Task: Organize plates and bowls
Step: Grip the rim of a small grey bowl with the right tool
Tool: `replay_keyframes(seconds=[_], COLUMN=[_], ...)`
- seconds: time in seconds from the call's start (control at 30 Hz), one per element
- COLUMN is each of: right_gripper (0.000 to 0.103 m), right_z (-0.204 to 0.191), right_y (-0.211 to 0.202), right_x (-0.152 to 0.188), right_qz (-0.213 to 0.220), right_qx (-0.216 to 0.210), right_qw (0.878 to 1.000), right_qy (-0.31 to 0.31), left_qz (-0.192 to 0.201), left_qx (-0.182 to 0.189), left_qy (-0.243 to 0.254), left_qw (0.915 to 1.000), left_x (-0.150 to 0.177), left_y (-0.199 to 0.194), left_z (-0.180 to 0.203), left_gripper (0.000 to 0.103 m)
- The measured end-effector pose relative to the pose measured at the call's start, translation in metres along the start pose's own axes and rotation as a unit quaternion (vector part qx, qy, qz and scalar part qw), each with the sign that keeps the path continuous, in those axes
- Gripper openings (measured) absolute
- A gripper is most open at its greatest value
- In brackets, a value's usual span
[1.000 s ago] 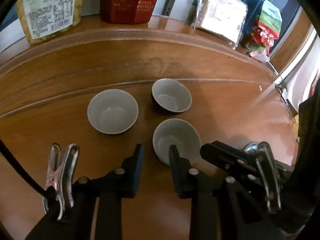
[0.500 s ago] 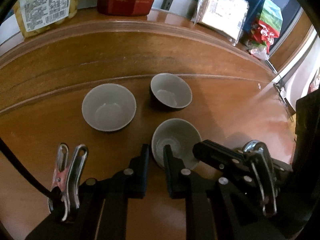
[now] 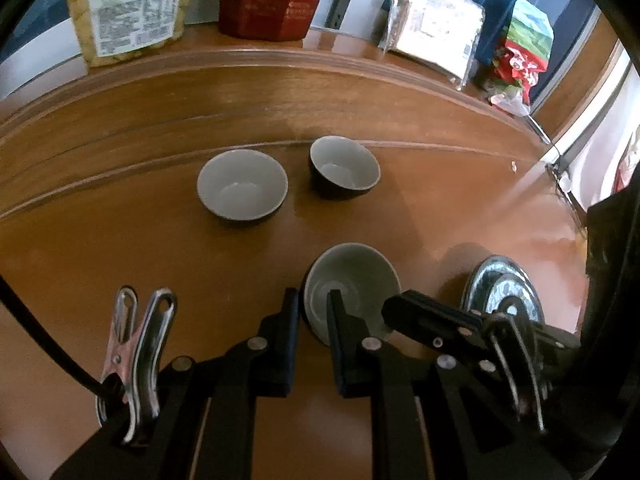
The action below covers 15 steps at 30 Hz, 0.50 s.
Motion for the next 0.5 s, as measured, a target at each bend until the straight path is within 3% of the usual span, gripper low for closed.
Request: replay_keyframes(seconds=[0.5], right_gripper=[0.011], right_z=[-0.035], right_y=[-0.007], right_x=[0.034], right_qz=[0.000], right_qx=[-0.015], right_qw=[1.000], right_qy=[0.003], left_qz=[0.004], left_qx=[-0.015], left_qy=[-0.013], left_qw=[0.9998], left_x=[0.033], left_y=[-0.029], left_z=[-0.023], left_gripper=[0.014])
Point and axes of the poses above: each gripper's, at about its wrist camera, not at the fingertips, and y roughly the way its jaws point, z to its right, x to its underside, the point moved 8 cm from there along y, roughly the way its jaws point, and after that the axes turned 11 degrees about -x, right-handed, at the moved point
